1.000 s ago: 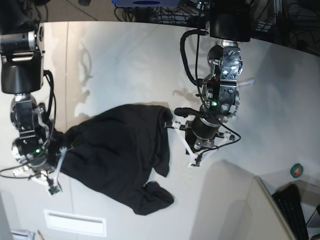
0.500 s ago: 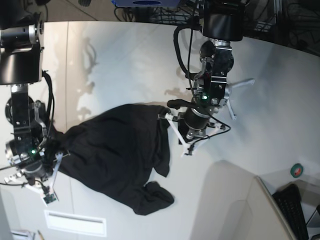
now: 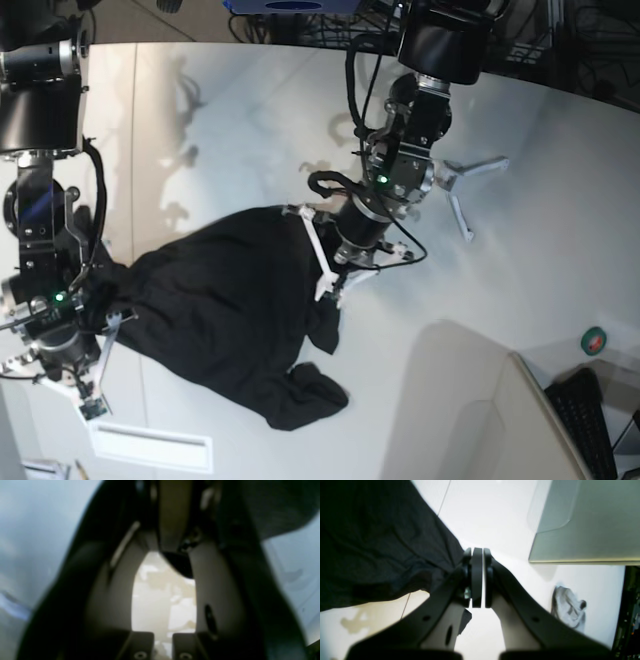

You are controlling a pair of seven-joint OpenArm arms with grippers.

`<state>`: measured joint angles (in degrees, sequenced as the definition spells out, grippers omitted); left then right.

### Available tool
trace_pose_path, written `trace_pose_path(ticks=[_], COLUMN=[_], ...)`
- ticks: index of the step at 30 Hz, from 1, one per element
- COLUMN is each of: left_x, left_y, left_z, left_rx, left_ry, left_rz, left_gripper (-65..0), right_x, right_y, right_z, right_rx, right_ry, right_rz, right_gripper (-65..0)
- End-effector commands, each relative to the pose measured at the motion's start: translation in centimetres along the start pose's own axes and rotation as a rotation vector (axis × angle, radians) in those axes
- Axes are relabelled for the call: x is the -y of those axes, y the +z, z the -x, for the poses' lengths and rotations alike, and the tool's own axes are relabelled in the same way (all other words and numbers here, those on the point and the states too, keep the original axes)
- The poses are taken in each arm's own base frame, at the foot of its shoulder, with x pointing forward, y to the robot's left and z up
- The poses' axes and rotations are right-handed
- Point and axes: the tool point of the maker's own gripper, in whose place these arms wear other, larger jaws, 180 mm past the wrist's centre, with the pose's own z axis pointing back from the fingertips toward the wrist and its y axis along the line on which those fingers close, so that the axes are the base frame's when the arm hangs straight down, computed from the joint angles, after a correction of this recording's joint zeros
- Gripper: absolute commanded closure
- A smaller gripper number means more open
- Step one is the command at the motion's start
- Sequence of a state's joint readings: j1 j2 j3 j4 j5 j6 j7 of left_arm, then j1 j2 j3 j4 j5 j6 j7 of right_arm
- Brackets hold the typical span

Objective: Layout the t-shirt on the table in an organized manner, then fold the t-shirt properly
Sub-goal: 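Drag the held shirt edge away from the right gripper with the left gripper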

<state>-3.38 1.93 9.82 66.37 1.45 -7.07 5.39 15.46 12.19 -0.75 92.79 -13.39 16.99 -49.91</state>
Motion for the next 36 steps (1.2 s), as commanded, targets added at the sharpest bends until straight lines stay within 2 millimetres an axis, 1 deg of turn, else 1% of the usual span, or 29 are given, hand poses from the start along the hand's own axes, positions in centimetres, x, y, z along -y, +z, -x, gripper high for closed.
trace_pose_path(ticks=[1,5,8,10,13,16,17,18,21,24,25,26,28,30,31,32,34,36], left_x=[-0.4,-0.5,-0.5,-0.6,-0.8,-1.0,-1.2,-1.9,-2.4,-2.7,-3.1,-3.4,-3.4,-4.1,-4.3,-4.5,-4.6,-4.3], left_y=[-0.5,-0.8,-0.9,-1.1,-1.3,-1.4,-1.6,-1.6,-1.7,-1.8,-1.7,-1.6,-1.5,-1.2,-1.1,-1.1,-1.1,-0.9], left_z=[-2.1,-2.0,-0.6,-0.3,1.1,1.4,0.8,1.1,3.1,3.3,3.5,3.5,3.7,3.9,3.9,3.2,1.0,-0.8], left_rx=[0.057,0.050,0.014,0.003,-0.033,-0.039,-0.026,-0.036,-0.125,-0.134,-0.141,-0.141,-0.142,-0.144,-0.145,-0.128,-0.072,-0.027], left_ry=[-0.004,0.000,0.006,0.006,0.009,0.083,0.118,0.129,0.145,0.141,0.138,0.142,0.160,0.154,0.143,0.128,0.114,0.104], left_rz=[-0.010,-0.011,-0.011,-0.012,-0.012,-0.013,-0.013,-0.021,-0.025,-0.029,-0.034,-0.037,-0.036,-0.045,-0.044,-0.044,-0.039,-0.031], left_gripper=[0.0,0.0,0.0,0.0,0.0,0.0,0.0,0.0,0.0,0.0,0.0,0.0,0.0,0.0,0.0,0.0,0.0,0.0], right_x=[1.4,1.1,1.2,1.3,1.4,1.4,1.4,1.4,1.4,1.4,1.4,1.6,1.7,1.7,1.7,1.7,1.6,1.6], right_y=[0.6,0.8,0.8,0.8,0.8,0.8,0.8,0.8,0.8,0.8,0.8,1.0,1.2,1.2,1.2,1.2,1.2,1.1], right_z=[-1.5,-1.0,-0.9,-0.9,-0.9,-0.9,-0.9,-0.9,-0.9,-0.7,-0.6,-0.7,-1.0,-1.0,-1.0,-1.0,-0.9,-0.8], right_rx=[0.048,0.043,0.043,0.042,0.045,0.045,0.045,0.045,0.045,0.029,0.024,0.026,0.038,0.038,0.038,0.038,0.034,0.031], right_ry=[0.000,0.006,0.005,0.007,0.007,0.007,0.007,0.007,0.007,0.007,0.006,0.007,0.006,0.006,0.006,0.006,0.007,0.007], right_rz=[0.035,0.033,0.033,0.036,0.038,0.038,0.038,0.038,0.038,0.038,0.039,0.043,0.048,0.048,0.048,0.048,0.046,0.045], right_gripper=[0.0,0.0,0.0,0.0,0.0,0.0,0.0,0.0,0.0,0.0,0.0,0.0,0.0,0.0,0.0,0.0,0.0,0.0])
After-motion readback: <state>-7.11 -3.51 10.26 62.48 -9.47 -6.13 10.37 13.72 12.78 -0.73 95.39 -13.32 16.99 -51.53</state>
